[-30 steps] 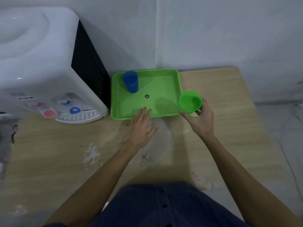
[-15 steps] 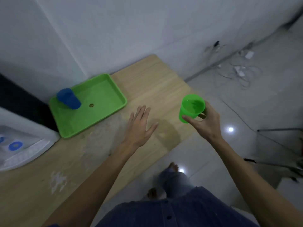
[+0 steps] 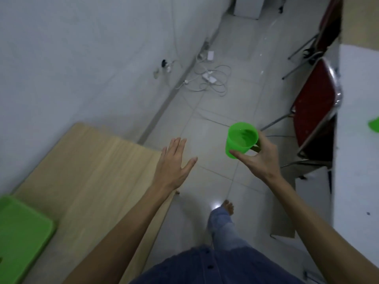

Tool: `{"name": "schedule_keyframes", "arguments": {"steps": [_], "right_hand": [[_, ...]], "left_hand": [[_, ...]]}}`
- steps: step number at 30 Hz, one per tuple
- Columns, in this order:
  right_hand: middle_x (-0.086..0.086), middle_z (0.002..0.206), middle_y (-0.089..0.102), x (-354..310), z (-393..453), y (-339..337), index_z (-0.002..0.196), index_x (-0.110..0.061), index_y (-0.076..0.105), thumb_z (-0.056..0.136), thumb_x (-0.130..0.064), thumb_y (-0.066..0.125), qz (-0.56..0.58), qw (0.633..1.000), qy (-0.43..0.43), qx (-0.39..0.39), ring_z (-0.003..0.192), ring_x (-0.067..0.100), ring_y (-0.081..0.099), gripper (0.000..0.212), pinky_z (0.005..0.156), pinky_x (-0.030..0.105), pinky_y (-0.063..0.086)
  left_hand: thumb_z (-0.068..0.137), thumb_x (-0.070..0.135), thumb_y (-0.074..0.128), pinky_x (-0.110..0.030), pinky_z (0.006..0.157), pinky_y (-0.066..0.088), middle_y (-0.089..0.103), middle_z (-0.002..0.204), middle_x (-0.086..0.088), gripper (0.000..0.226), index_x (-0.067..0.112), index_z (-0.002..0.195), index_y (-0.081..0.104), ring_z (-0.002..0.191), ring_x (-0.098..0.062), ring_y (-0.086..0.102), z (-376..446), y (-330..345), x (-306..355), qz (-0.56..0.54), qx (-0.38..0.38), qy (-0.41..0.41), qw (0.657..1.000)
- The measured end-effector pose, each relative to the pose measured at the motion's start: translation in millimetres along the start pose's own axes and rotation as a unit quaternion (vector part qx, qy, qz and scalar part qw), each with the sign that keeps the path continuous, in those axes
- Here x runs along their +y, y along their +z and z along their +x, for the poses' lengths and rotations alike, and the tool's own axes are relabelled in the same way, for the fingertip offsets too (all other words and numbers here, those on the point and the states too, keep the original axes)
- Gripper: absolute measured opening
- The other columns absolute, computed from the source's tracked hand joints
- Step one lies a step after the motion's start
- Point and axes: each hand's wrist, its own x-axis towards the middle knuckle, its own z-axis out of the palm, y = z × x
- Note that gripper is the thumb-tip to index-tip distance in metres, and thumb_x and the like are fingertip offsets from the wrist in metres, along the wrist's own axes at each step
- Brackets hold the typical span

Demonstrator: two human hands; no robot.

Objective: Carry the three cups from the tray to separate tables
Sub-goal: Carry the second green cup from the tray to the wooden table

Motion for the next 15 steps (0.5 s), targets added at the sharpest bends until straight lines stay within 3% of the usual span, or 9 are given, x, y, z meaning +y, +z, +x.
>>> {"name": "schedule_keyframes", "arguments": {"steps": [4,8,12,15], "right_hand": [[-0.014,0.111,0.07,34,69,-50,0.134,-0.011,0.066,0.067,-0.023,0.099,-0.011,0.999,0.021,0.025,0.1,-0.017,0.064,0.076,0.089,0.007,0.051],[-0.023,0.11,0.065,64,139,-94,0.134,-0.009,0.065,0.068,-0.021,0.098,-0.029,0.998,0.033,0.051,0.099,-0.02,0.063,0.075,0.089,0.005,0.05],[-0.013,0.115,0.07,94,209,-127,0.135,-0.011,0.065,0.068,-0.026,0.098,-0.033,0.995,0.046,0.088,0.102,-0.015,0.065,0.076,0.093,0.018,0.057],[-0.007,0.12,0.072,120,266,-147,0.136,-0.012,0.064,0.069,-0.031,0.098,-0.037,0.992,0.057,0.105,0.105,-0.002,0.069,0.077,0.095,0.027,0.059]], "left_hand": [[0.103,0.059,0.043,-0.046,0.128,0.016,0.028,0.169,-0.006,0.074,0.016,0.162,0.028,0.158,-0.02,0.018,96,26,49,-0.003,-0.025,0.025,0.999],[0.103,0.058,0.044,-0.045,0.128,0.015,0.029,0.169,-0.006,0.074,0.015,0.161,0.029,0.158,-0.02,0.019,191,47,91,0.0,-0.042,0.051,0.998],[0.104,0.057,0.045,-0.043,0.127,0.013,0.03,0.168,-0.005,0.073,0.014,0.161,0.03,0.158,-0.019,0.018,281,66,121,-0.003,-0.049,0.081,0.996],[0.103,0.057,0.045,-0.042,0.127,0.012,0.03,0.168,-0.006,0.073,0.015,0.161,0.03,0.158,-0.019,0.019,354,84,139,-0.005,-0.06,0.103,0.993]]}}
